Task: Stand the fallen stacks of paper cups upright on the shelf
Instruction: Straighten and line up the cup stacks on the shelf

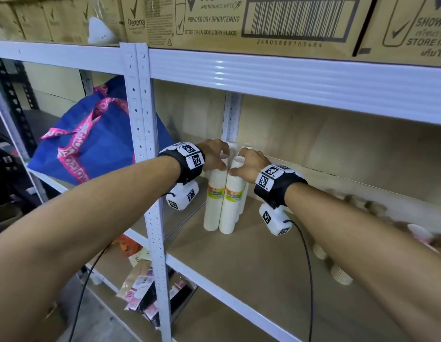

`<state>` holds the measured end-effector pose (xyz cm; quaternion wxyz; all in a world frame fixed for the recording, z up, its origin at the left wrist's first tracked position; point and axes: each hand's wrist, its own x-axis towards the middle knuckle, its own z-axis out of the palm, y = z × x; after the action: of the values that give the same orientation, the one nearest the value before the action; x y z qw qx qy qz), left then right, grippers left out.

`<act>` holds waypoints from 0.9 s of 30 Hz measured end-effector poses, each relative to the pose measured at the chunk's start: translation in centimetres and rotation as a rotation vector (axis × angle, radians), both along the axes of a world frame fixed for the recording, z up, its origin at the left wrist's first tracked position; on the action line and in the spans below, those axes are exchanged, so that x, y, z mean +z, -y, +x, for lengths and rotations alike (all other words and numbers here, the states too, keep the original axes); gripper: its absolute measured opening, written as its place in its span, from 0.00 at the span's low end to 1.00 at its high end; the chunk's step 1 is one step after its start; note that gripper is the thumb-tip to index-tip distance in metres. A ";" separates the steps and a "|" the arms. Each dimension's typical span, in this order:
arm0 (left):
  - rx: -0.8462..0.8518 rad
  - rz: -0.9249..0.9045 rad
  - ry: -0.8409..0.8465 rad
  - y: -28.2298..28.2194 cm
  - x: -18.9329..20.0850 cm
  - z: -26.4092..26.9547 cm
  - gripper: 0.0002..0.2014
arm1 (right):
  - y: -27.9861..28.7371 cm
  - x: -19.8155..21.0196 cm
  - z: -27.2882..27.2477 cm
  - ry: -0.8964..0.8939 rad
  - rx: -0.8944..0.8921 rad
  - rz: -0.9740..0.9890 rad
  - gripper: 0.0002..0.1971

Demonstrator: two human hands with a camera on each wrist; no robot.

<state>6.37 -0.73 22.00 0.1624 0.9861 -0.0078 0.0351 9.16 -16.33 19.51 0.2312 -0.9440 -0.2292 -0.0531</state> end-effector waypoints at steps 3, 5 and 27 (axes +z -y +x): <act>-0.023 0.024 0.007 0.1 0.1 0.0 0.19 | 0.3 -0.3 0.3 -0.019 0.009 0.012 0.28; -0.044 0.040 0.000 0.3 0.3 0.2 0.18 | 0.6 -0.3 0.3 -0.023 0.006 0.029 0.29; -0.290 0.027 0.109 9.6 3.2 5.5 0.18 | 11.7 2.2 2.8 -0.006 -0.229 -0.045 0.32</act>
<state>11.88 -10.30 25.19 0.1519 0.9733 -0.1593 0.0648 11.92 -28.04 21.74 0.2029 -0.9691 -0.1204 -0.0714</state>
